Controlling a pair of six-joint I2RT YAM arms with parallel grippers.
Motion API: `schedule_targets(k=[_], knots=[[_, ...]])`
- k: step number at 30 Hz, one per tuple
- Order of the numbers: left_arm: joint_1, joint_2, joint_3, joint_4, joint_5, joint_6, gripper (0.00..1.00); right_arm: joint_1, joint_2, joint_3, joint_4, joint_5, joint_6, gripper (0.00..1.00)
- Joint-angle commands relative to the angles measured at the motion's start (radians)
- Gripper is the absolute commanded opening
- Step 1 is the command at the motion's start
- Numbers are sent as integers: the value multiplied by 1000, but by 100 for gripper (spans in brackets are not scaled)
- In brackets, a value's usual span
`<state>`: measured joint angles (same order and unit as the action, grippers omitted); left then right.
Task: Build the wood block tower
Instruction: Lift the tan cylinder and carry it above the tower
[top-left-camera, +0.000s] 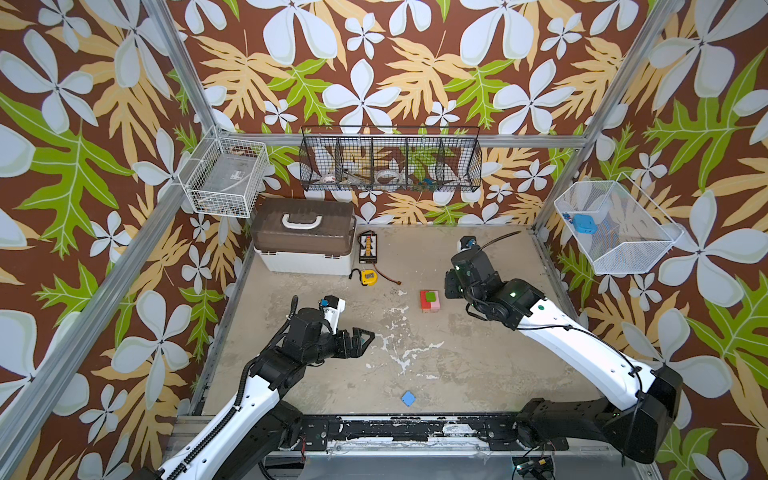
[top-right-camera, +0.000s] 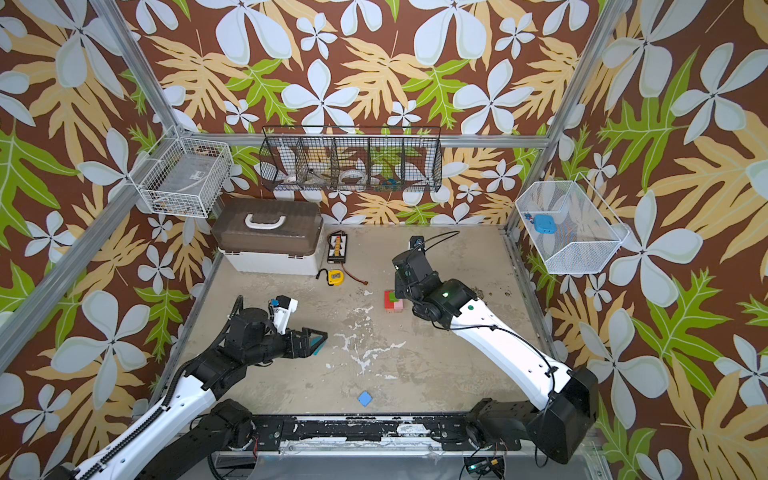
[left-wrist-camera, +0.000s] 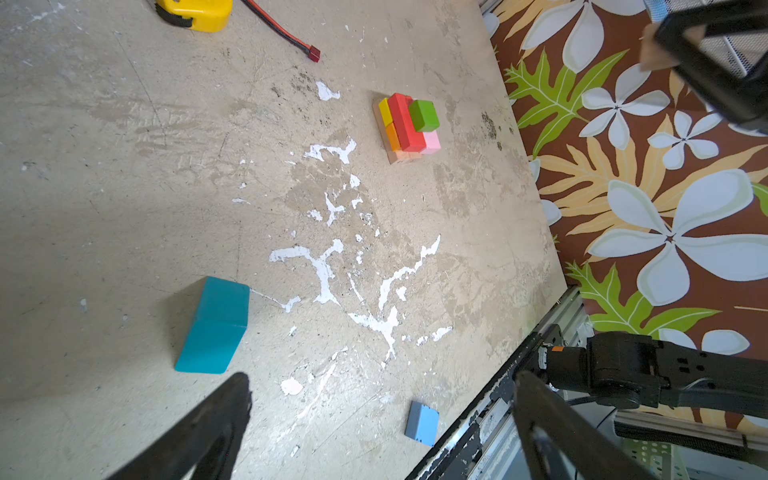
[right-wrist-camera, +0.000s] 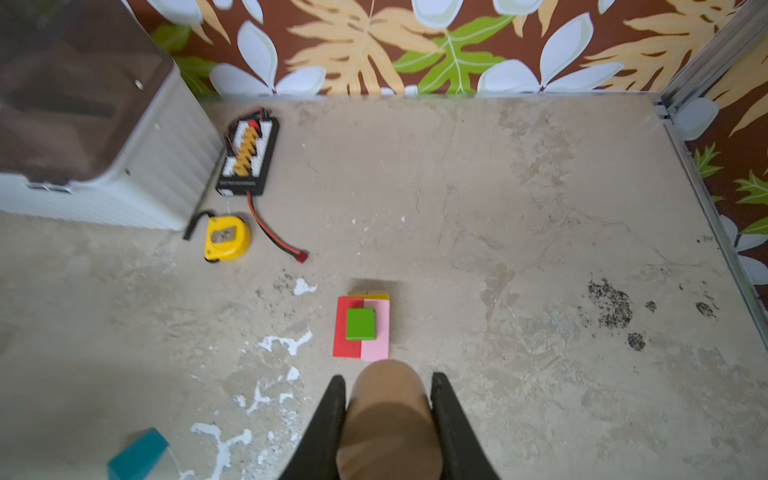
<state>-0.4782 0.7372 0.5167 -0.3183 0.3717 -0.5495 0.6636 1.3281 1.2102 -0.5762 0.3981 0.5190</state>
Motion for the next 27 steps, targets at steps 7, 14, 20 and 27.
schedule_targets(k=[7,14,20,27], knots=[[2,-9,7,17,27,0,100,-8,183,13,41,23,-52,11],[2,-21,5,17,19,-3,100,-7,359,99,-13,-28,-84,11],[2,-26,5,18,25,-3,100,-7,422,132,-7,-83,-109,11],[1,-39,2,17,25,-6,100,-14,434,143,-15,-91,-115,15]])
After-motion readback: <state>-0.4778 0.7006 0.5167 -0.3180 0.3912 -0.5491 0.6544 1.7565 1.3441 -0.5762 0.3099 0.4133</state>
